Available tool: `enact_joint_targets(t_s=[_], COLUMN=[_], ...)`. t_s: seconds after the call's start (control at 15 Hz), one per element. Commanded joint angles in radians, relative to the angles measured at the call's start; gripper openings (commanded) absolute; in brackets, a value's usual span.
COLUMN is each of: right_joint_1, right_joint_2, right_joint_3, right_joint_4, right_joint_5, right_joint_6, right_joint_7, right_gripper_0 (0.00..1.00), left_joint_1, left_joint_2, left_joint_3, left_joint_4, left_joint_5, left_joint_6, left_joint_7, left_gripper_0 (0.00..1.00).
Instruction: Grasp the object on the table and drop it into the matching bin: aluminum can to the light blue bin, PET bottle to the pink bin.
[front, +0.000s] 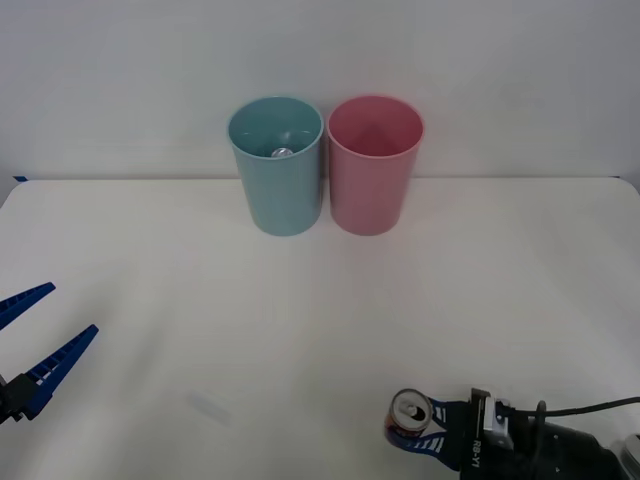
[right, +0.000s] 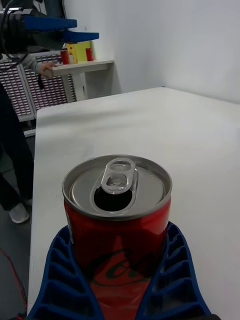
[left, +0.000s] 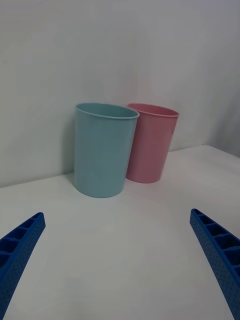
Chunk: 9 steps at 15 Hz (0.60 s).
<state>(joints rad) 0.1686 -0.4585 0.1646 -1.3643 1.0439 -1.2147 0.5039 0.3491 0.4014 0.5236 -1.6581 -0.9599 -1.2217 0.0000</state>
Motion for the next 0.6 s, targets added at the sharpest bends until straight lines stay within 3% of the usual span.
enact_joint_targets(t_s=[0.07, 0.6], right_joint_1=[0.003, 0.026], right_joint_2=[0.000, -0.005], right_joint_3=[-0.002, -0.076], right_joint_4=[-0.038, -0.277], right_joint_5=[-0.031, -0.044], right_joint_6=[0.030, 0.099], right_joint_7=[-0.030, -0.295], right_gripper_0=[0.00, 0.00], left_joint_1=[0.000, 0.000], left_joint_2=[0.000, 0.000], left_joint_3=[0.000, 0.000], left_joint_4=[0.000, 0.000], left_joint_5=[0.000, 0.000], left_joint_6=[0.000, 0.000], left_joint_7=[0.000, 0.000], left_gripper_0=[1.00, 1.00])
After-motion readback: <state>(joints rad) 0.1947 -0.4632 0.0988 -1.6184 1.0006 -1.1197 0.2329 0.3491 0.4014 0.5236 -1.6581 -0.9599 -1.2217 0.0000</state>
